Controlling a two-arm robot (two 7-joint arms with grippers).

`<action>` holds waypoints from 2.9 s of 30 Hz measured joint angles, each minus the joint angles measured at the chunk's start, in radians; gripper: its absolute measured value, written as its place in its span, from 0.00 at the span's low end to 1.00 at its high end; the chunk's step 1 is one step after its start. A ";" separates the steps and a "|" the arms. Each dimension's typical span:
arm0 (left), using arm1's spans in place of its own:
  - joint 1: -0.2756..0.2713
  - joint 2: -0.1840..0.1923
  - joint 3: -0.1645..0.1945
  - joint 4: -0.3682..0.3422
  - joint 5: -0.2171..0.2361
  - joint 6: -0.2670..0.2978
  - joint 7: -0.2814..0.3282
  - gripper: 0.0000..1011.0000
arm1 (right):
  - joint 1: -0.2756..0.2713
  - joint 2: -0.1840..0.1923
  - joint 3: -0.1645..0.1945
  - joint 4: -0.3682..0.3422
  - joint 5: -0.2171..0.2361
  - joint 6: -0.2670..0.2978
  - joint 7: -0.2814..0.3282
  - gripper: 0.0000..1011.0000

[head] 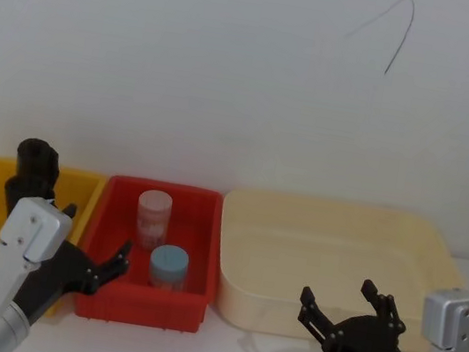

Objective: Pick up the garbage bag with the one hand and transfer it to the other hand.

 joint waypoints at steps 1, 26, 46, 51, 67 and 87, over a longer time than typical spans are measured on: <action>0.000 0.000 0.000 0.000 0.000 0.000 0.000 0.99 | 0.000 0.000 0.000 0.000 0.000 0.000 0.000 0.99; 0.109 0.025 -0.078 -0.112 -0.067 0.032 0.007 0.99 | 0.000 0.000 0.000 0.000 0.000 0.000 0.000 0.99; 0.176 0.073 -0.180 -0.184 -0.125 0.113 0.001 0.99 | 0.000 0.000 0.000 0.000 0.000 0.000 0.000 0.99; 0.172 0.081 -0.198 -0.178 -0.132 0.141 -0.004 0.99 | 0.000 0.000 0.000 0.000 0.000 0.000 0.000 0.99; 0.114 0.086 -0.222 -0.119 -0.137 0.204 -0.026 0.99 | 0.000 0.000 0.000 0.000 0.000 0.000 0.000 0.99; -0.028 0.069 -0.187 0.040 -0.125 0.220 -0.128 0.99 | 0.000 0.000 0.000 0.000 0.000 0.000 0.000 0.99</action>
